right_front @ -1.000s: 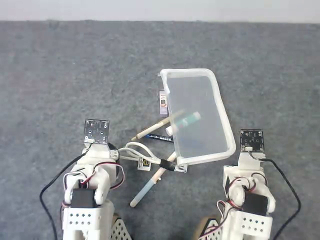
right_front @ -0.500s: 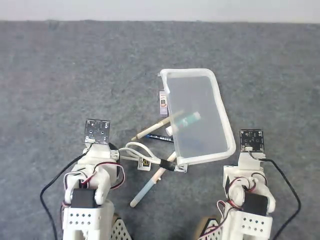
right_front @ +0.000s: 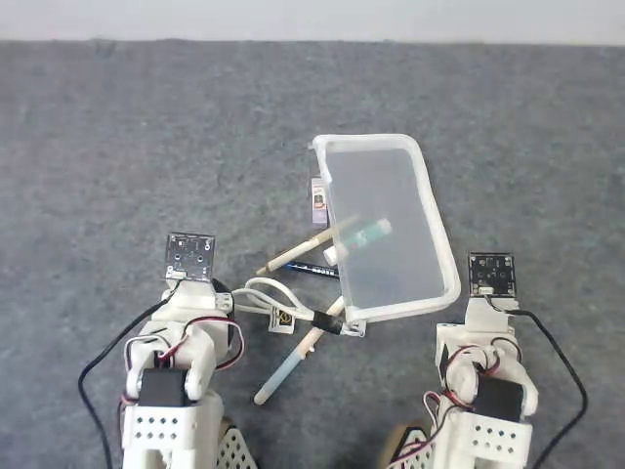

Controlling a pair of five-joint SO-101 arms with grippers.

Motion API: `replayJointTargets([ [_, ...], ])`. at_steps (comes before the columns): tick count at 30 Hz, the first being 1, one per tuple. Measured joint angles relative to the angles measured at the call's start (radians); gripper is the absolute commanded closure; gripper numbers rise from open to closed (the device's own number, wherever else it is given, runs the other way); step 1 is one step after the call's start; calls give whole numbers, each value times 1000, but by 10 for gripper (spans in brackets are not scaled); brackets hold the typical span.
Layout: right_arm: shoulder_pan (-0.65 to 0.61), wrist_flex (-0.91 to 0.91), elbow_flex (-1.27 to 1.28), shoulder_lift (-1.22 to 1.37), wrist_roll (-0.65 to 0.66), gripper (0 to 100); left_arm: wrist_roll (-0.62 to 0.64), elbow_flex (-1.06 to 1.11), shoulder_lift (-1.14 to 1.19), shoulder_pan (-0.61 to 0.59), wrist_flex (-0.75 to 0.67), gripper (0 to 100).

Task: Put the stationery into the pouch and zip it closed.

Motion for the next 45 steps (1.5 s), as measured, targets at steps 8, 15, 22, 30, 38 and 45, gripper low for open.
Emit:
replayJointTargets([
  [8,0,0,-9,0,2,991,-2,-38,0,-43,0,989],
  [15,-14,37,-155,-2,2,991,0,-49,0,-120,0,988],
  [22,-118,110,-265,-6,2,992,0,-49,0,-120,0,988],
  [30,-203,112,-267,-9,2,992,0,-49,0,-120,0,988],
  [38,-206,124,-374,61,2,992,0,-49,0,-120,0,988],
  [45,-215,149,-594,362,2,992,0,-49,0,-120,0,988],
])
